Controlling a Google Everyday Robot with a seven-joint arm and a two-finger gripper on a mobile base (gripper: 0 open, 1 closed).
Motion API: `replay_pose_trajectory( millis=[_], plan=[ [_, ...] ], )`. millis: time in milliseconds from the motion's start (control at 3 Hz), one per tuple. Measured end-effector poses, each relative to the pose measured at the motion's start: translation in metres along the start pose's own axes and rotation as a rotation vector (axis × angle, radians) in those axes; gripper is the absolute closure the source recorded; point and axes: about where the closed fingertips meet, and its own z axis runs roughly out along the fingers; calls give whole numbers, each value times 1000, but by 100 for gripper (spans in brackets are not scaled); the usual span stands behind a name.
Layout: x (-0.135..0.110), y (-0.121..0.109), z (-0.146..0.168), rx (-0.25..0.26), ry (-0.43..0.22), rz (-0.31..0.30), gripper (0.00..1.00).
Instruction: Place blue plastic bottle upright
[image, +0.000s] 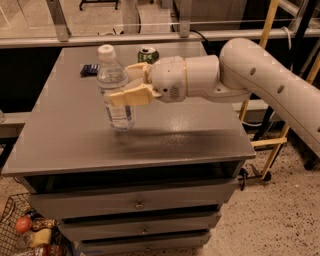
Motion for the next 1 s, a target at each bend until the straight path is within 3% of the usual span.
replay_pose_trajectory(
  millis=[667,1000],
  plan=[
    [20,-7,-7,78,-77,64,100],
    [27,-8,-9,105,-36,41,100]
  ],
)
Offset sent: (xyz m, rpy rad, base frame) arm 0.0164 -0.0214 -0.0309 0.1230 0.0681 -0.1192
